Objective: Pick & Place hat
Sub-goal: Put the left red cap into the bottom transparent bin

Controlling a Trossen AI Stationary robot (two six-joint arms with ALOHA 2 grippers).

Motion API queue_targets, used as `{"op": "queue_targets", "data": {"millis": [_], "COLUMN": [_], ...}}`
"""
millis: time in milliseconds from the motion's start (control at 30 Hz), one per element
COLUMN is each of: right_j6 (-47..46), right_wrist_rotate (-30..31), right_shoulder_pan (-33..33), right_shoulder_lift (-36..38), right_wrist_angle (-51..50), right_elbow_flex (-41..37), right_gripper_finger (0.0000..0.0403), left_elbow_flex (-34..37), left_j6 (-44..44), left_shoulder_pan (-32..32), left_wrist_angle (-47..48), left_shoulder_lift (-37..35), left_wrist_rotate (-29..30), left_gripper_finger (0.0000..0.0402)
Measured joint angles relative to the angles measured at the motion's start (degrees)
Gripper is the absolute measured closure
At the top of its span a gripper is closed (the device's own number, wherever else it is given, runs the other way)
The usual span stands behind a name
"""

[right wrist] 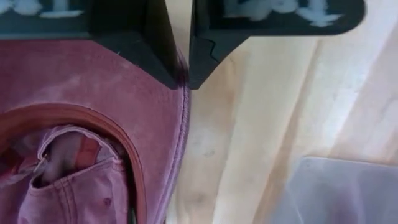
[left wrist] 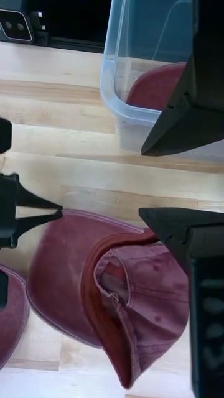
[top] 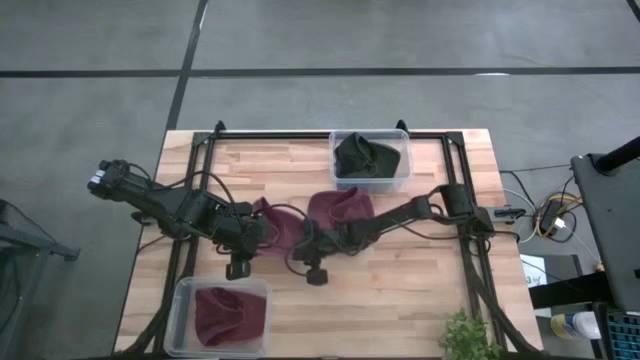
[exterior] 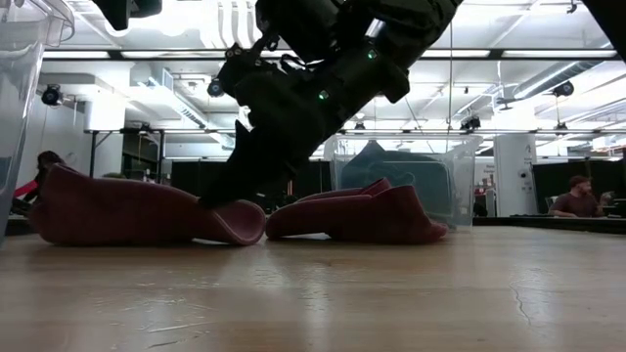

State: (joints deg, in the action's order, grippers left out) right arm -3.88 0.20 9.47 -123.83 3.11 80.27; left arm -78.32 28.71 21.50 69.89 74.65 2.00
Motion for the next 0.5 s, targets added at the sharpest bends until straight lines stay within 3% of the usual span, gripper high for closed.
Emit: {"op": "queue_targets", "data": {"millis": [333,500], "right_j6": [0.2,0.4], "right_wrist_rotate": [5.6,7.3], "right_shoulder_pan": [1.1,1.4], "right_shoulder_lift": [0.1,0.1], "right_wrist_angle": [0.5,1.4], "right_elbow_flex": [0.0,0.0], "right_gripper_finger": [0.0259,0.0224], "left_elbow_flex": [0.0,0.0], "left_j6": [-0.2,-0.2], "left_shoulder_pan": [0.0,0.0], "left_wrist_angle": [0.0,0.0], "left_shoulder_lift": [0.0,0.0], "left_wrist_rotate": [0.0,0.0], "left_gripper_finger": [0.0266,0.0266]}}
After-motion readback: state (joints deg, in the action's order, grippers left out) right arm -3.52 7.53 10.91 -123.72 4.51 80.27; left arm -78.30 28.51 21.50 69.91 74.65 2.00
